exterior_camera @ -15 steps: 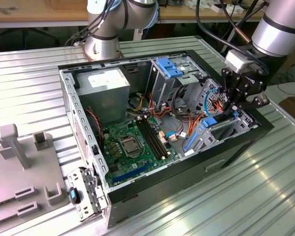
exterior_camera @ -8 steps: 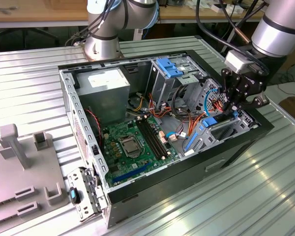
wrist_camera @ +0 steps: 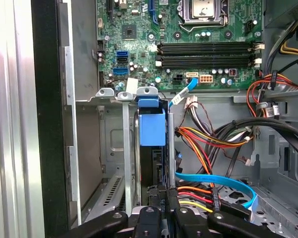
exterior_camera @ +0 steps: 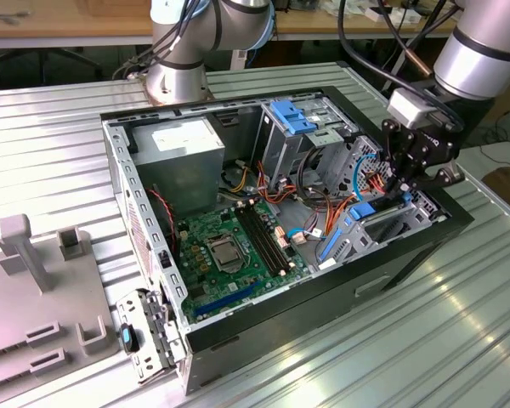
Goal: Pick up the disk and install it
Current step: 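Insert the first disk wire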
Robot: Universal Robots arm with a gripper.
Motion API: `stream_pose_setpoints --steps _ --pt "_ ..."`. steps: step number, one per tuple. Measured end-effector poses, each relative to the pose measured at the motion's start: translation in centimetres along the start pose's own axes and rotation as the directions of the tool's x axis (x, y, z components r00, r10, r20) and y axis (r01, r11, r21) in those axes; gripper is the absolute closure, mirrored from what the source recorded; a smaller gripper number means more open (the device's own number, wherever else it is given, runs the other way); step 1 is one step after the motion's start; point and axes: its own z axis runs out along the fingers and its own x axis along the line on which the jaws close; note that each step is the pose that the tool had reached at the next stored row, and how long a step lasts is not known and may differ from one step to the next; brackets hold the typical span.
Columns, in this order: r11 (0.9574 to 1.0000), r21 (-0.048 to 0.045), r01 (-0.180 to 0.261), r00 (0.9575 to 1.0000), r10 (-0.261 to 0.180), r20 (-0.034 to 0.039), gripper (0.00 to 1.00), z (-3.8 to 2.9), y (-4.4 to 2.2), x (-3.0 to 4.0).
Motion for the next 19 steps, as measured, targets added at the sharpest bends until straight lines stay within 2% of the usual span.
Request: stream_pose_setpoints --steps 7,14,19 --pt "1.0 -0.0001 0.0 1.0 0.0 0.003 0.83 0.13 0.01 0.0" --pt "1.0 -0.0002 -0.001 1.0 0.001 0.0097 0.83 0.32 0.02 -0.01" --pt "1.0 -0.0005 -0.001 0.9998 0.001 0.0192 0.83 0.58 0.04 -0.02"
